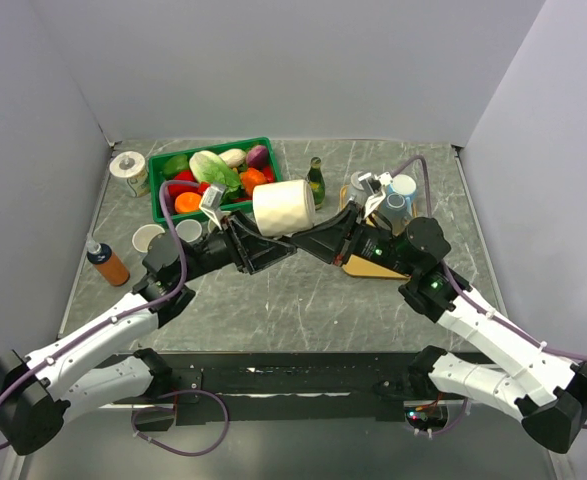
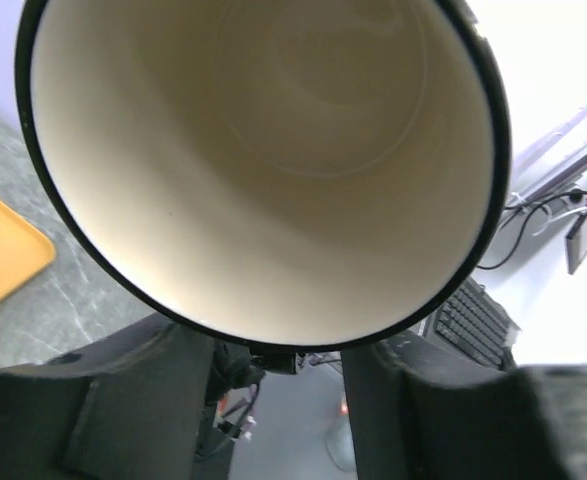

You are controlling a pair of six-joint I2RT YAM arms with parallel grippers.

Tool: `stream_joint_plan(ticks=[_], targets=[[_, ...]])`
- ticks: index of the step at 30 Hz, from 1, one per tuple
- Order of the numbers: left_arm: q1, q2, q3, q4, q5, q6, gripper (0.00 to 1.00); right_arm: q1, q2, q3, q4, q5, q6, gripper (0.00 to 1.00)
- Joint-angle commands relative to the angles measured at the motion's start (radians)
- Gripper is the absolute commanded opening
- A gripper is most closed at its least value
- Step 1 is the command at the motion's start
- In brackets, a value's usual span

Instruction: Turn the mug right side up

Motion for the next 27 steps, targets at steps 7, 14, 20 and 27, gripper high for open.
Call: stream_joint_plan(ticks=[7,14,20,27], targets=[[-0.012,-0.007,0.041,0.071,0.003,-0.016,0.35,0.006,-0.044,0.004,0.157,-0.022,0.003,0.0],[-0.01,-0.021,0.089,-0.041,-0.022,0.033,0.3,0.006,-0.052,0.004,0.132,-0.038,-0.017,0.0],[-0.014,-0.053,0.063,-0.027,-0.105,0.022,0.37,0.006,-0.064,-0.025,0.143,-0.021,-0.023,0.0],[-0.014,-0.042,0.063,-0.023,-0.116,0.022,0.09,0.007,-0.059,-0.032,0.143,-0.025,-0.022,0.0]])
